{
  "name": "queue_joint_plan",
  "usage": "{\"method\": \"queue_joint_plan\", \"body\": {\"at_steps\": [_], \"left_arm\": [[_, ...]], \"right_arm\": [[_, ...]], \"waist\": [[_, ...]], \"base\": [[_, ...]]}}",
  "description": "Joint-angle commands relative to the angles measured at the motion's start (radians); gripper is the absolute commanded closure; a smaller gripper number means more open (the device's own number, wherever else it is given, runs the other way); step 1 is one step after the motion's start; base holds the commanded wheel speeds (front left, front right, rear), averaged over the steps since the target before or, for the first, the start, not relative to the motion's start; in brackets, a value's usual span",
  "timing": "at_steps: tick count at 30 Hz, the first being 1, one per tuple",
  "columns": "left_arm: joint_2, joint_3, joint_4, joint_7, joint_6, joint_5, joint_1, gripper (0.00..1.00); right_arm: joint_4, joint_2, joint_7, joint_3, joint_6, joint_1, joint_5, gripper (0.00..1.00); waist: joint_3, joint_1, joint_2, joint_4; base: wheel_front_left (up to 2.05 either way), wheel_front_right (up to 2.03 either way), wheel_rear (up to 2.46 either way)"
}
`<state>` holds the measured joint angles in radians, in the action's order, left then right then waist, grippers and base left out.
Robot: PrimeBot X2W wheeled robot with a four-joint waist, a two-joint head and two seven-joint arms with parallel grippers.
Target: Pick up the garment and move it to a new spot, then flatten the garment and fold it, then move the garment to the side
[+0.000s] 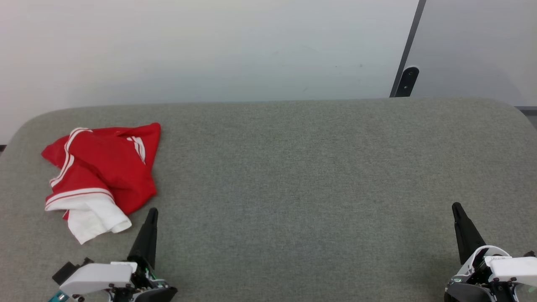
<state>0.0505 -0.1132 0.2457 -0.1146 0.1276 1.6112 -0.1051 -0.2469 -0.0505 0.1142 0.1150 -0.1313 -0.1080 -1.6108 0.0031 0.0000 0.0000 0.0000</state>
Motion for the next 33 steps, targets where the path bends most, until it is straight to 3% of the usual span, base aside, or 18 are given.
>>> {"method": "queue_joint_plan", "body": {"at_steps": [1,3,4,18,33], "left_arm": [[-0.001,-0.002,0.0,-0.002,0.007,0.003,-0.011,1.0],[-0.001,-0.001,0.0,-0.002,0.007,0.003,-0.011,1.0],[0.0,0.0,0.0,0.0,0.0,0.0,0.0,0.0],[0.006,0.033,-0.004,0.05,-0.001,-0.059,0.059,0.0],[0.016,0.05,-0.03,0.117,-0.003,-0.339,0.096,0.0]], "right_arm": [[0.0,0.002,-0.003,-0.002,0.001,-0.004,-0.004,1.0],[0.0,0.002,-0.003,-0.002,0.001,-0.004,-0.004,1.0],[0.0,0.0,0.0,0.0,0.0,0.0,0.0,0.0],[-0.006,-0.008,-0.04,-0.036,0.0,0.055,0.037,0.0],[-0.005,-0.039,-0.115,-0.081,0.0,0.074,0.329,0.0]], "waist": [[0.0,0.0,0.0,0.0],[0.0,0.0,0.0,0.0],[0.0,0.0,0.0,0.0],[0.0,0.0,0.0,0.002],[-0.002,0.0,0.0,0.007]], "base": [[0.0,0.0,0.0],[0.0,0.0,0.0],[0.0,0.0,0.0],[0.0,0.0,0.0],[0.0,0.0,0.0]]}}
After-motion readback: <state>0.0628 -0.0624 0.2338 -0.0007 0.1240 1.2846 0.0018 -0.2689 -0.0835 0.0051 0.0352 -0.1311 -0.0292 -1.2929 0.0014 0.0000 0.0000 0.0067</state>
